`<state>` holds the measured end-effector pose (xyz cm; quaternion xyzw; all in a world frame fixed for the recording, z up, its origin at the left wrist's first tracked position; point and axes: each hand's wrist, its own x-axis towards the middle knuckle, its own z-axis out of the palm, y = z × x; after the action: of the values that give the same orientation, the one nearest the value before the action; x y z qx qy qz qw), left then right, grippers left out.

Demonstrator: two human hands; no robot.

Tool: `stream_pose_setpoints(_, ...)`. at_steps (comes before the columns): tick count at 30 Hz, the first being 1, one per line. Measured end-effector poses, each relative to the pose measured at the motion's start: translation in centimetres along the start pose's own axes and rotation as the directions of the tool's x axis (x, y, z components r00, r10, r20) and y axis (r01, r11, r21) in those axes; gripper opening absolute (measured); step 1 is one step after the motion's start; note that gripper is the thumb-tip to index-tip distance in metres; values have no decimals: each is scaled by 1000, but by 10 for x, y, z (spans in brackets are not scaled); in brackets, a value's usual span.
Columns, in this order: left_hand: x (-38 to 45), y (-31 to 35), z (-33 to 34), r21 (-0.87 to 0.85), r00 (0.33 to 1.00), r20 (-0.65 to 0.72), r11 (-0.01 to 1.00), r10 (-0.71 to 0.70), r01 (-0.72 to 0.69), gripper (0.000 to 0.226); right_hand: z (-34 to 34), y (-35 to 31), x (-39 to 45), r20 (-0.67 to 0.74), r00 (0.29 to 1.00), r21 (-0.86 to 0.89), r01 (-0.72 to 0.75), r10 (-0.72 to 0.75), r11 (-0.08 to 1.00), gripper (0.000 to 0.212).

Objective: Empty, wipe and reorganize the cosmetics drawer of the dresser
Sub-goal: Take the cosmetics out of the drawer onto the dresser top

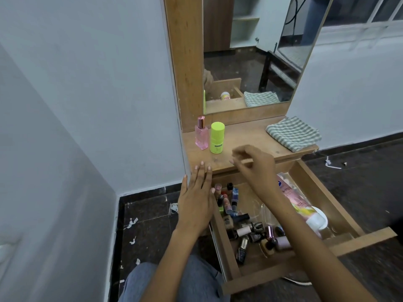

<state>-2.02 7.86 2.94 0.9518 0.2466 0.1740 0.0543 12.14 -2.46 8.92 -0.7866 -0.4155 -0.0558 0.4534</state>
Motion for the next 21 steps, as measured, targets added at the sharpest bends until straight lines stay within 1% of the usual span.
stream_pose_setpoints(2, -1, -1, 0, -17, 1000, 6, 1000, 8, -8, 57, -8, 9, -17, 158, 987, -6, 14, -13, 1000, 19)
stream_pose_setpoints(5, 0, -2, 0, -23, 1000, 20, 1000, 11, -10, 58, -7, 21, -33, 399, 917, -123, 56, -3, 991, 28)
stream_pose_setpoints(6, 0, -2, -1, -23, 1000, 26, 1000, 9, -9, 58, -3, 23, -35, 455, 891, -170, 91, -4, 981, 30)
stream_pose_setpoints(8, 0, -2, -2, -30, 999, 31, 999, 11, -10, 55, 4, 23, -38, 516, 856, -228, 156, -16, 961, 30)
stream_pose_setpoints(12, 1, 0, -5, -48, 999, 38, 999, 4, -3, 54, 19, 8, -37, 572, 820, -309, 250, -31, 917, 28)
stream_pose_setpoints(14, 1, 1, -8, -52, 998, 56, 999, 2, 1, 55, 26, 2, -34, 586, 810, -334, 255, -12, 907, 25)
stream_pose_setpoints(18, -1, 3, -13, -77, 997, 82, 997, -11, 18, 57, 32, 5, -34, 564, 825, -294, 159, 37, 942, 16)
stream_pose_setpoints(21, -1, 4, -13, -76, 996, 83, 997, -14, 21, 56, 22, 6, -35, 478, 876, -238, 61, 62, 969, 17)
